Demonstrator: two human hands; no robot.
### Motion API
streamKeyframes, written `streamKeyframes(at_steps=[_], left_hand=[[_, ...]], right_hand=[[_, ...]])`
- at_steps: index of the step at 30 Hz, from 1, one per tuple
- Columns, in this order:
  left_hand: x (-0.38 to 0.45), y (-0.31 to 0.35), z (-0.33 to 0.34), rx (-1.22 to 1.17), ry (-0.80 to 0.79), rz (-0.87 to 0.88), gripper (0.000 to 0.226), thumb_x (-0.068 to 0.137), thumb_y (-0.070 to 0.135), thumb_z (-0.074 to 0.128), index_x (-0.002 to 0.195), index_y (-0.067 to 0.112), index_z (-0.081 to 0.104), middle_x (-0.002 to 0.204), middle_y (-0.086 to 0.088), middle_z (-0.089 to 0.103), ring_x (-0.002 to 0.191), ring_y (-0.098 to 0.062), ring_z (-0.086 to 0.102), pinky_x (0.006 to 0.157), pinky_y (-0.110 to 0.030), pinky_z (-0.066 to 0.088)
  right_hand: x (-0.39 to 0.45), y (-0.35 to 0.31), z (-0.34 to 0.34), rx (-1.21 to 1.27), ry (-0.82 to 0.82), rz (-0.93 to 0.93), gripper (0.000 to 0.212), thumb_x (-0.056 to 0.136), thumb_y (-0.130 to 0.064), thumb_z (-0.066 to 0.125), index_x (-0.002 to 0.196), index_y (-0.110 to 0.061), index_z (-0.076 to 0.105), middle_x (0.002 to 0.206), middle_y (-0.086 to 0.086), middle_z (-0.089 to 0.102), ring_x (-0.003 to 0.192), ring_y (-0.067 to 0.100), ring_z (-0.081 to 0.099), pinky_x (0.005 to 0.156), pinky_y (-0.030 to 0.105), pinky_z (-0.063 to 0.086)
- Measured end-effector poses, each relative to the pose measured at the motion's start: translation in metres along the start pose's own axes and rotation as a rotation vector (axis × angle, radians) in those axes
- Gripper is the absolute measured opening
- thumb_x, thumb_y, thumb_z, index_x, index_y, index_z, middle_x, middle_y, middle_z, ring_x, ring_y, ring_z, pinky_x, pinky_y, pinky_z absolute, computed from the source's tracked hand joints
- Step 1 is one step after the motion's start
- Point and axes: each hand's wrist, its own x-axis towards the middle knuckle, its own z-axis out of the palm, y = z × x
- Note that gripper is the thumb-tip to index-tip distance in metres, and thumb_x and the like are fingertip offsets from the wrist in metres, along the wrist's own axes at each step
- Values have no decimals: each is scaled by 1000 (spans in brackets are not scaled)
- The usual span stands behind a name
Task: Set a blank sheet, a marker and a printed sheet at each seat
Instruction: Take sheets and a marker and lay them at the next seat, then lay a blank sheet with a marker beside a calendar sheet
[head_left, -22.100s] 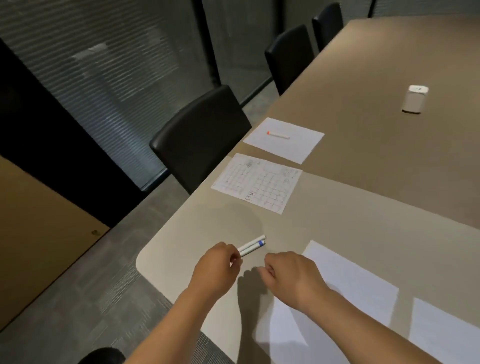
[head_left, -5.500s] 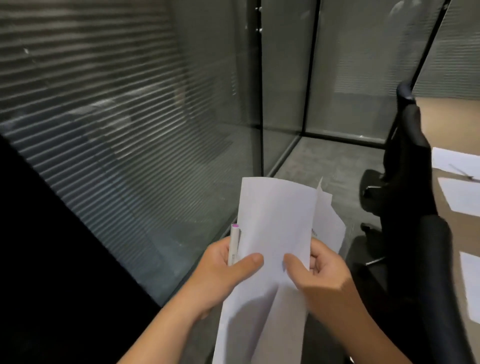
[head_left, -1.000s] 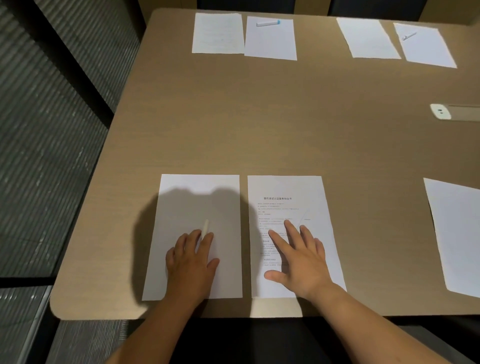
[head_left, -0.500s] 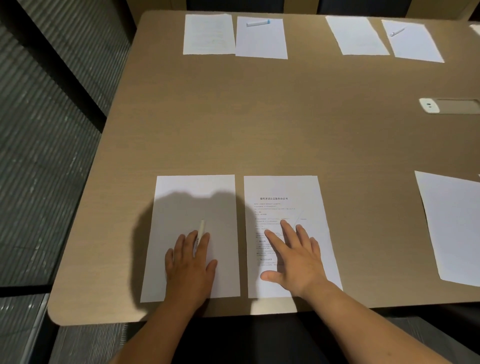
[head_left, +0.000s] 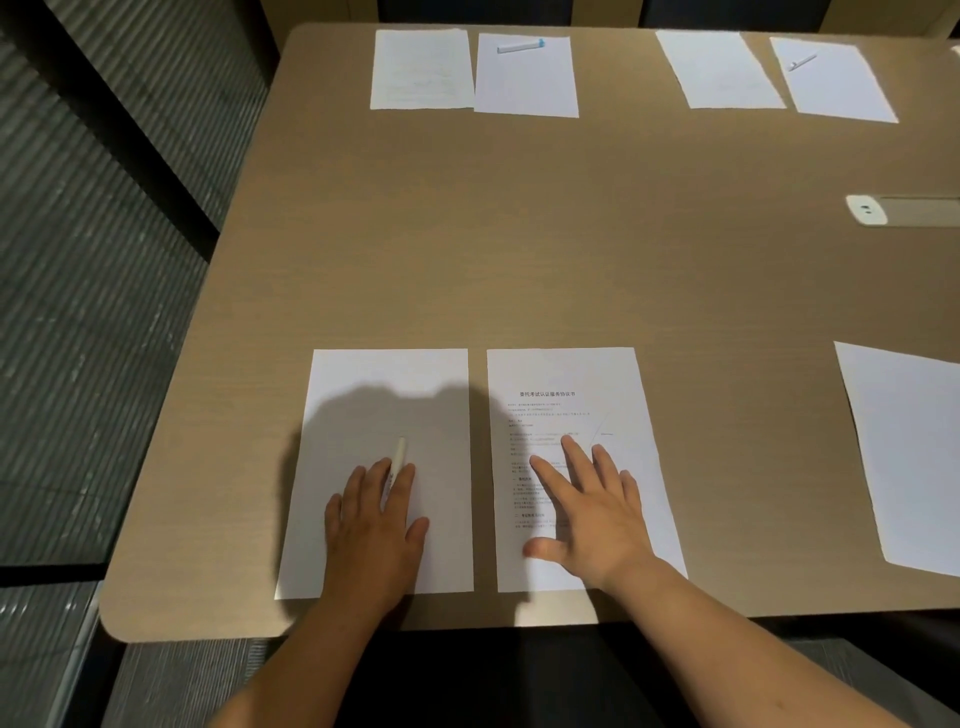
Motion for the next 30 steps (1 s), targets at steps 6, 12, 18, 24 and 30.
streamKeyframes(at_steps=[6, 12, 18, 24, 30], left_hand=[[0, 2, -5, 5, 15, 9, 64, 92, 56, 43, 149, 32, 28, 159, -6, 23, 147, -31, 19, 118, -51, 10], [-4, 34, -36, -82, 113, 90, 25, 93, 46, 51, 95, 28, 68, 99, 4, 69, 91, -12, 63, 101, -36, 43], [-19, 111, -47, -102, 67, 365, 38, 93, 43, 51, 61, 24, 58, 58, 8, 60, 52, -8, 56, 72, -31, 54], [-41, 206, -56, -99, 149, 593, 40, 95, 38, 44, 62, 19, 53, 59, 4, 55, 59, -20, 51, 73, -37, 43], [-80, 352, -50, -204, 224, 652, 37, 94, 43, 43, 66, 21, 53, 62, 5, 55, 62, -20, 53, 76, -36, 42]], right_hand=[[0, -3, -2, 46, 35, -14, 97, 76, -76, 53, 151, -46, 0, 163, -4, -15, 148, 32, -20, 117, 55, -4], [-27, -6, -15, 235, 369, -100, 19, 89, -49, 57, 85, -30, 57, 88, -7, 62, 84, 18, 57, 87, 38, 45], [-81, 19, -44, 343, 429, 61, 45, 89, -31, 53, 53, -18, 29, 50, -2, 36, 53, 25, 40, 51, 30, 32], [-150, 86, -82, 321, 465, 59, 38, 92, -27, 51, 58, -18, 37, 52, -4, 40, 55, 25, 47, 48, 31, 27], [-223, 209, -114, 271, 553, 126, 35, 92, -31, 50, 62, -16, 42, 55, -1, 44, 61, 26, 51, 56, 33, 39]])
